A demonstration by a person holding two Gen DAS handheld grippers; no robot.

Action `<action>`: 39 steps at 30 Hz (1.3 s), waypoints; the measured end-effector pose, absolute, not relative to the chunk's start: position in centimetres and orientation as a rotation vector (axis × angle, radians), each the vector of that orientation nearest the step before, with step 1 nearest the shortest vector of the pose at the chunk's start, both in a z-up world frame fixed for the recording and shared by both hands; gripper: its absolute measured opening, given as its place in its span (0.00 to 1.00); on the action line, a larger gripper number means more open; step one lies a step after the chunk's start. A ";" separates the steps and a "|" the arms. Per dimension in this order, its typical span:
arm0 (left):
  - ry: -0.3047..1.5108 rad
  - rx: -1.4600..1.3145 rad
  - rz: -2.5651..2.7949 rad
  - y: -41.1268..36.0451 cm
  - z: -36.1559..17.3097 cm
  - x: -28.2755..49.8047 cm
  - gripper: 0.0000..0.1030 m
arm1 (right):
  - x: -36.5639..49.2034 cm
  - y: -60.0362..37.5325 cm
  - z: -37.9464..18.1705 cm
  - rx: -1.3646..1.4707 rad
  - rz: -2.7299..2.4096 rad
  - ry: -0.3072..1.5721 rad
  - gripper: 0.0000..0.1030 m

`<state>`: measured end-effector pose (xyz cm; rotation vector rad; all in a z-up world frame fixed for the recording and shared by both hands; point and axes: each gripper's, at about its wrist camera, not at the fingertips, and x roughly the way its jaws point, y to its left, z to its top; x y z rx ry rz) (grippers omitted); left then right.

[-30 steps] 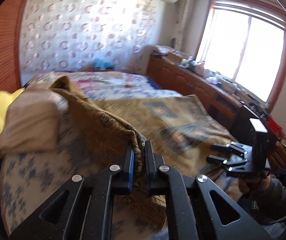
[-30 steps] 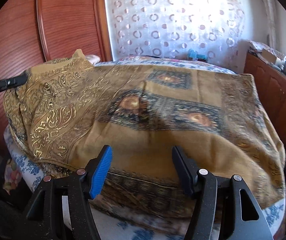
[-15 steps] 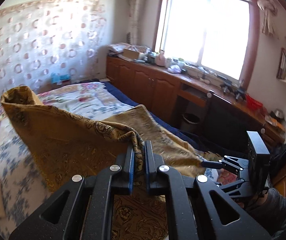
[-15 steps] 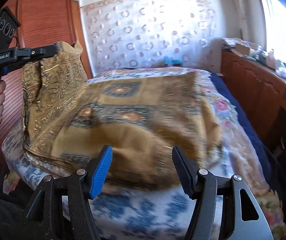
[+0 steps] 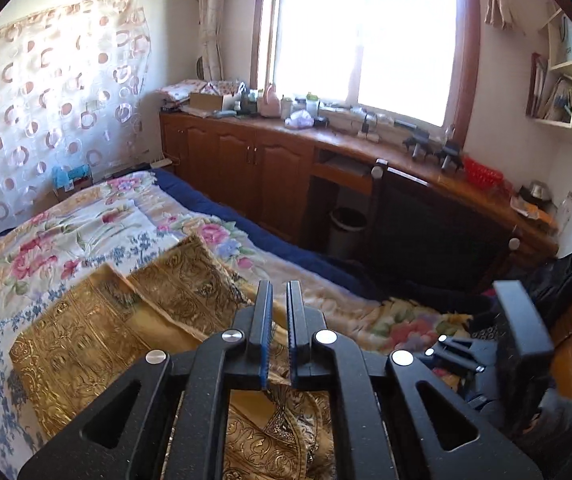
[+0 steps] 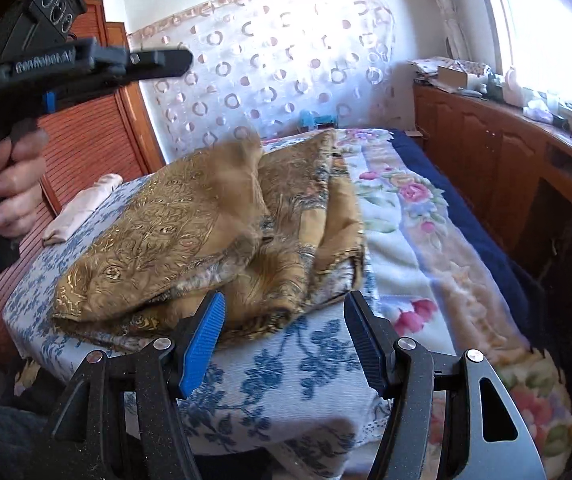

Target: Fold small clothes

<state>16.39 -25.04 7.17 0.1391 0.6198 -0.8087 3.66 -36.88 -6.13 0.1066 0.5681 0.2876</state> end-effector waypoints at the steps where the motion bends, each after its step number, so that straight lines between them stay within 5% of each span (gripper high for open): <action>1: 0.630 0.130 -0.805 -24.8 6.9 16.4 0.08 | 3.5 -37.0 -6.2 0.108 0.286 0.568 0.62; 6: 0.687 0.115 -0.744 -23.6 5.6 18.0 0.12 | 3.7 -36.7 -6.4 0.102 0.282 0.568 0.62; 10: 0.707 0.112 -0.681 -21.5 4.3 18.9 0.41 | 4.0 -36.8 -6.3 0.107 0.292 0.565 0.62; 12: 0.726 0.117 -0.670 -20.4 3.3 19.2 0.47 | 4.4 -36.6 -6.4 0.103 0.294 0.565 0.62; 15: 0.754 0.141 -0.614 -18.7 1.7 19.2 0.74 | 5.1 -35.9 -6.2 0.088 0.304 0.565 0.62; 26: 0.930 0.129 -0.485 -11.6 -5.0 18.6 0.78 | 10.7 -32.9 -6.0 0.052 0.399 0.622 0.62; 39: 0.900 0.203 -0.495 -12.3 -6.2 17.3 0.88 | 16.9 -31.7 -7.0 -0.002 0.367 0.756 0.54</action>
